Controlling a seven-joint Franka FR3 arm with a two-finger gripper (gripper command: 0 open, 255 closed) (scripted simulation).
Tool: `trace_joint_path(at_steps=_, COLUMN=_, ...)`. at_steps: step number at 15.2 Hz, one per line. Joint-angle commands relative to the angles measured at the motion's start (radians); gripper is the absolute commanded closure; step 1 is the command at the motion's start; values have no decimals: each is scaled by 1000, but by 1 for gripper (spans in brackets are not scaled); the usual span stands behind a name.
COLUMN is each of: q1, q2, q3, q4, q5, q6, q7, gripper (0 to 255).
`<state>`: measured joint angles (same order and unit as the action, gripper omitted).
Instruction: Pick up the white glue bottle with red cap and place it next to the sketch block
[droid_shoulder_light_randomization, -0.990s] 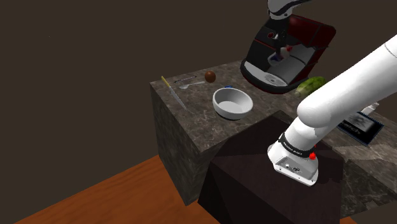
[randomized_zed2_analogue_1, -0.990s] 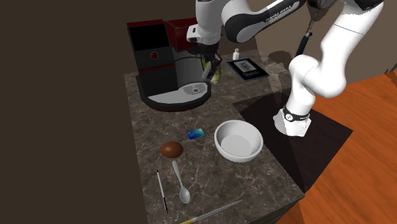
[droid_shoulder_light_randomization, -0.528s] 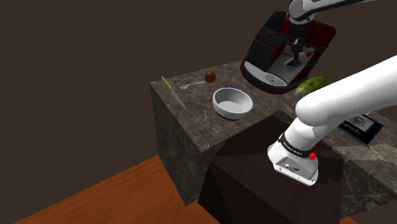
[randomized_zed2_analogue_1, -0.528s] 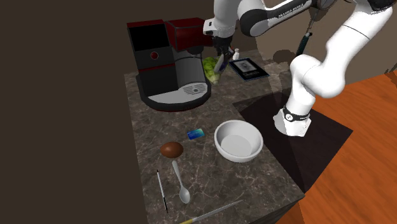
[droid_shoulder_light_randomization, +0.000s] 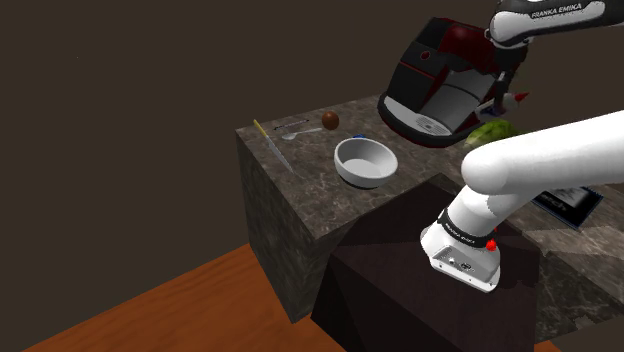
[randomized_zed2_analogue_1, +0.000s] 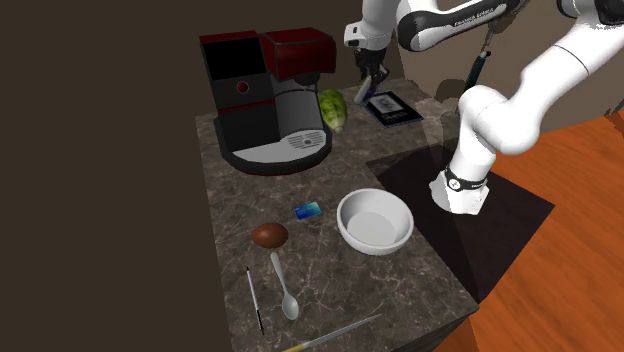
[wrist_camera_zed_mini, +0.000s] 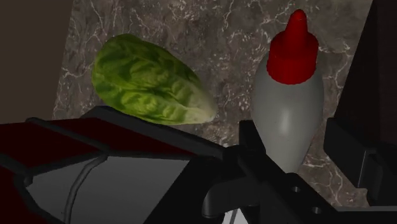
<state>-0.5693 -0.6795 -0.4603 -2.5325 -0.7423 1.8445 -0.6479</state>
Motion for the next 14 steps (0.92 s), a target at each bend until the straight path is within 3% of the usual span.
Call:
trace_joint_path(at_steps=1, q1=-36, q2=-57, q3=-26, q4=-25, q5=-36, q6=-7, q7=-47, gripper=255)
trace_joint_path(at_steps=9, q1=-164, q2=-192, q3=-156, q4=-63, q5=-168, q6=1, q7=-229, gripper=255)
trace_joint_path(at_steps=14, q1=-170, q2=-178, q3=-192, q4=-113, q5=-206, q6=61, q7=-199, gripper=255)
